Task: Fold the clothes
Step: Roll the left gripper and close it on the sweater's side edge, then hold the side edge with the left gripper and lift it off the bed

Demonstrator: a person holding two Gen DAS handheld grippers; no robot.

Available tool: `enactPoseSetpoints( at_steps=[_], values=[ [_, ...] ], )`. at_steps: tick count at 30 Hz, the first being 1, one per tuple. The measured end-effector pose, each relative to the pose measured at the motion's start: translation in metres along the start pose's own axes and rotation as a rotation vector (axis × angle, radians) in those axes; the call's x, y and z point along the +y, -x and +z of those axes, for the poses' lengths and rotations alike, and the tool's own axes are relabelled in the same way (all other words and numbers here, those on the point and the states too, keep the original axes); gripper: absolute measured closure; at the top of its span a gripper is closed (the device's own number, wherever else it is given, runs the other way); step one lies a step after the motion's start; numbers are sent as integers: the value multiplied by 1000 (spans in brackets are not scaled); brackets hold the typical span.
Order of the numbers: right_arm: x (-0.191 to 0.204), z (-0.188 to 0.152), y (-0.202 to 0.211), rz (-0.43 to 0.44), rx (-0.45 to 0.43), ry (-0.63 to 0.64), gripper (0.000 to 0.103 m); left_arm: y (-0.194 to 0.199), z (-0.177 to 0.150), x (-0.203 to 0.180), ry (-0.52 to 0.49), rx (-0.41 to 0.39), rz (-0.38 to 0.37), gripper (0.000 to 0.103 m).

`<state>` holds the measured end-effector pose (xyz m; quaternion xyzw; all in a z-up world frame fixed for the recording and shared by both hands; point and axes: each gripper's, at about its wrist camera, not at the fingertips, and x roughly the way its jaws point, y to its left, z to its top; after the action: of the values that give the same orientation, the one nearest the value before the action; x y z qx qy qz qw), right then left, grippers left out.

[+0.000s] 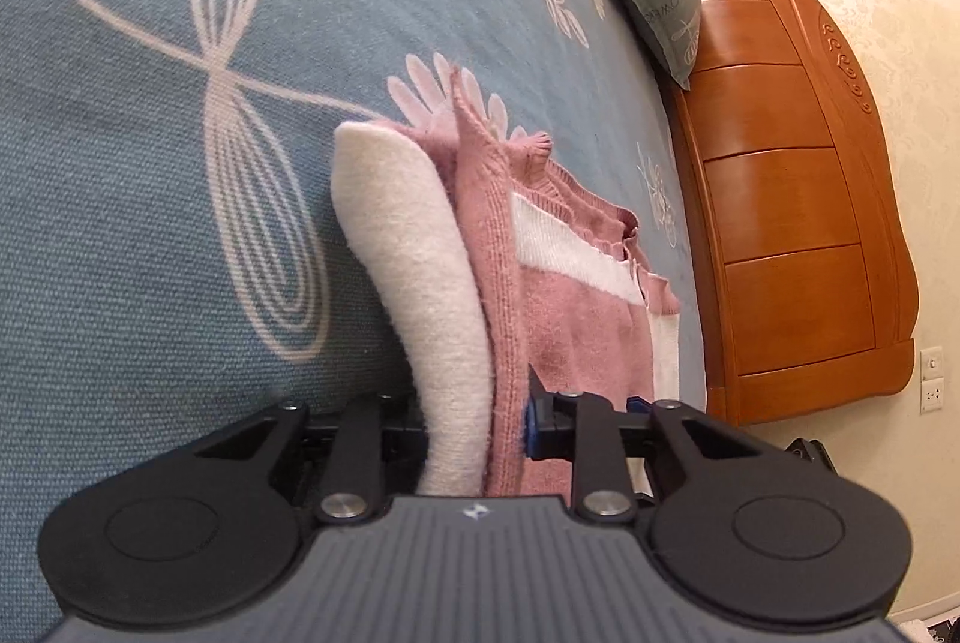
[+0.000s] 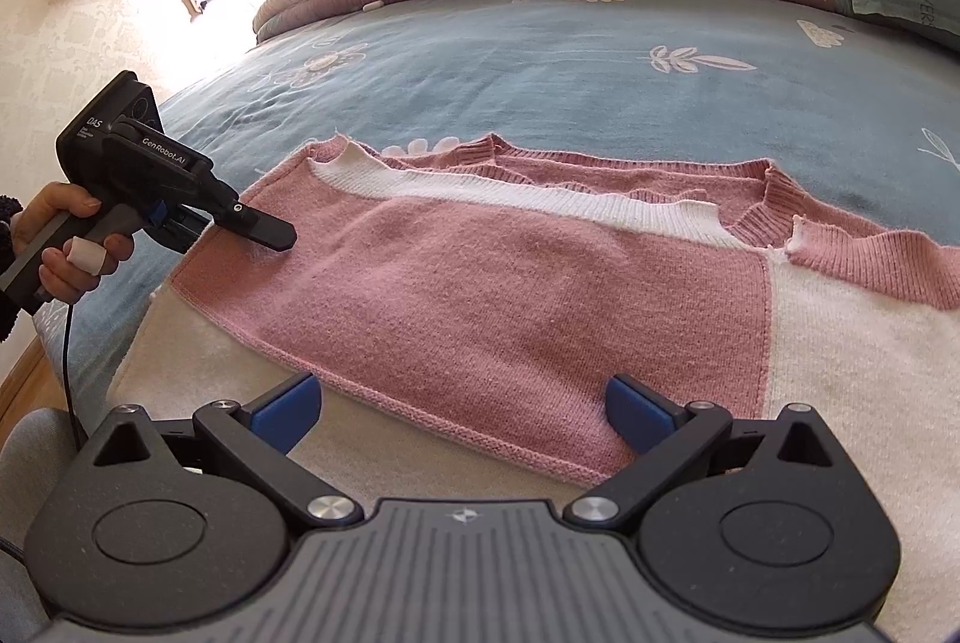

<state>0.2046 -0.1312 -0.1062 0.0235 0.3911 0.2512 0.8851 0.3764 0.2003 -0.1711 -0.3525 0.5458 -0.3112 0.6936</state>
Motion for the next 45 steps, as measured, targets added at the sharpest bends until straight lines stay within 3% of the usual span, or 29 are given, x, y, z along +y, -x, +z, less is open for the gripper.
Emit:
enactPoseSetpoints(
  at_steps=[6, 14, 17, 20, 23, 27, 35, 45],
  values=[
    [1, -1, 2, 5, 6, 17, 0, 7, -18, -5, -23, 57, 14, 72],
    [4, -3, 0, -18, -10, 12, 0, -4, -10, -11, -31, 25, 10, 73],
    [7, 1, 0, -37, 9, 16, 0, -2, -15, -22, -88, 10, 85, 79],
    [3, 15, 4, -16, 7, -95, 0, -2, -18, -29, -103, -9, 117, 79],
    [-2, 31, 9, 36, -66, -216, 0, -1, -20, -30, -114, -22, 121, 79],
    [2, 51, -3, 54, -64, -298, 0, -1, -21, -30, -118, -35, 123, 79],
    [9, 52, -44, -56, -19, -286, 0, 2, -24, -25, -125, -50, 105, 79],
    [-7, 80, -72, -86, -30, -287, 0, 1, -23, -28, -133, -50, 111, 79]
  ],
)
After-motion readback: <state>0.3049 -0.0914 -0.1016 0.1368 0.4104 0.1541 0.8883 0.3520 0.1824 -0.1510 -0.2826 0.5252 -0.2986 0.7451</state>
